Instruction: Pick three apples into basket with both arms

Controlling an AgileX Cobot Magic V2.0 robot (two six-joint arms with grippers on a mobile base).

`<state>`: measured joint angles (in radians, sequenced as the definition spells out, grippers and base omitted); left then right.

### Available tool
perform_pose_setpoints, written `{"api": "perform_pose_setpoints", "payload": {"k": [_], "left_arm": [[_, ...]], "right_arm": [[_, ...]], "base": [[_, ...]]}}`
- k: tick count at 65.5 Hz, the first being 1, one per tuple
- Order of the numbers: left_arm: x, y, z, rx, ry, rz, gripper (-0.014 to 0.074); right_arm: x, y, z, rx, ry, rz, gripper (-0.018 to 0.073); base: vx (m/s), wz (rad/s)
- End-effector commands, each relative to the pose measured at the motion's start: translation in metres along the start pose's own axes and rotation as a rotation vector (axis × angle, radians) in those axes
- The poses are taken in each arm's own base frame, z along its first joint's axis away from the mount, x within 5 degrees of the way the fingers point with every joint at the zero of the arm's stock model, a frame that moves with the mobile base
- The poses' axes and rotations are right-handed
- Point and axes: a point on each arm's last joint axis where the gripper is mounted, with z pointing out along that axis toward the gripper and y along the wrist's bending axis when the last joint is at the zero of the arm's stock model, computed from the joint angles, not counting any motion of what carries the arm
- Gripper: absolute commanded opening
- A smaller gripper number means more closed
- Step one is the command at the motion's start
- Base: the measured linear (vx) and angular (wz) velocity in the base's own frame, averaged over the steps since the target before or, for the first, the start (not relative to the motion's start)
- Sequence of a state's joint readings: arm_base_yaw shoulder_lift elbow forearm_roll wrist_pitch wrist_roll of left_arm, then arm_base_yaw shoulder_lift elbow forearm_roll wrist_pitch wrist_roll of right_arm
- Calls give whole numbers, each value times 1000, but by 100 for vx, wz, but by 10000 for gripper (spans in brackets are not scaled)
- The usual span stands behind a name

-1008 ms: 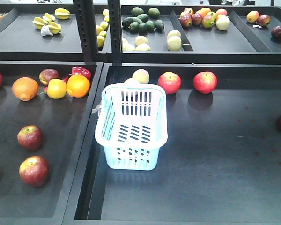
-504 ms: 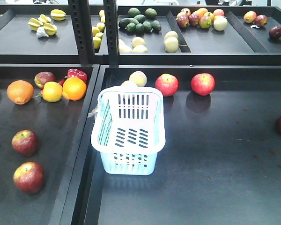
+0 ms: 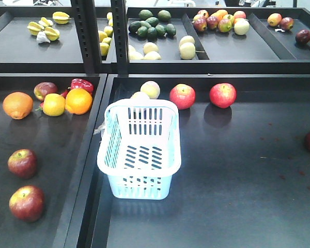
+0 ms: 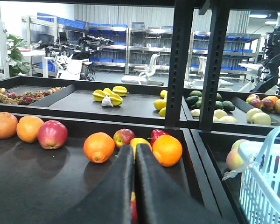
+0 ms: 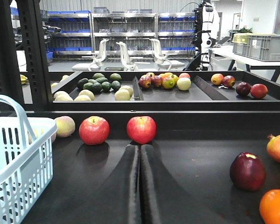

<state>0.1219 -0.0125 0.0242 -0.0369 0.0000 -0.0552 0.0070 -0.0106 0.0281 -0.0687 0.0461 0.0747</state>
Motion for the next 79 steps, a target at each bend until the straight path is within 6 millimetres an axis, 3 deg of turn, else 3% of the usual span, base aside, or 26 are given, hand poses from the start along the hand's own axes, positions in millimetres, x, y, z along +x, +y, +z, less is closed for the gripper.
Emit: {"api": "perform_pose_setpoints", "payload": {"k": [1,79], "left_arm": [[1,0,-1,9,-61,-15,-6],[1,0,-1,9,-61,-15,-6]], "right_arm": [[-2,0,0,2,-69,-16,-5],[-2,0,0,2,-69,-16,-5]], "base": [[4,-2],[2,-1]]}}
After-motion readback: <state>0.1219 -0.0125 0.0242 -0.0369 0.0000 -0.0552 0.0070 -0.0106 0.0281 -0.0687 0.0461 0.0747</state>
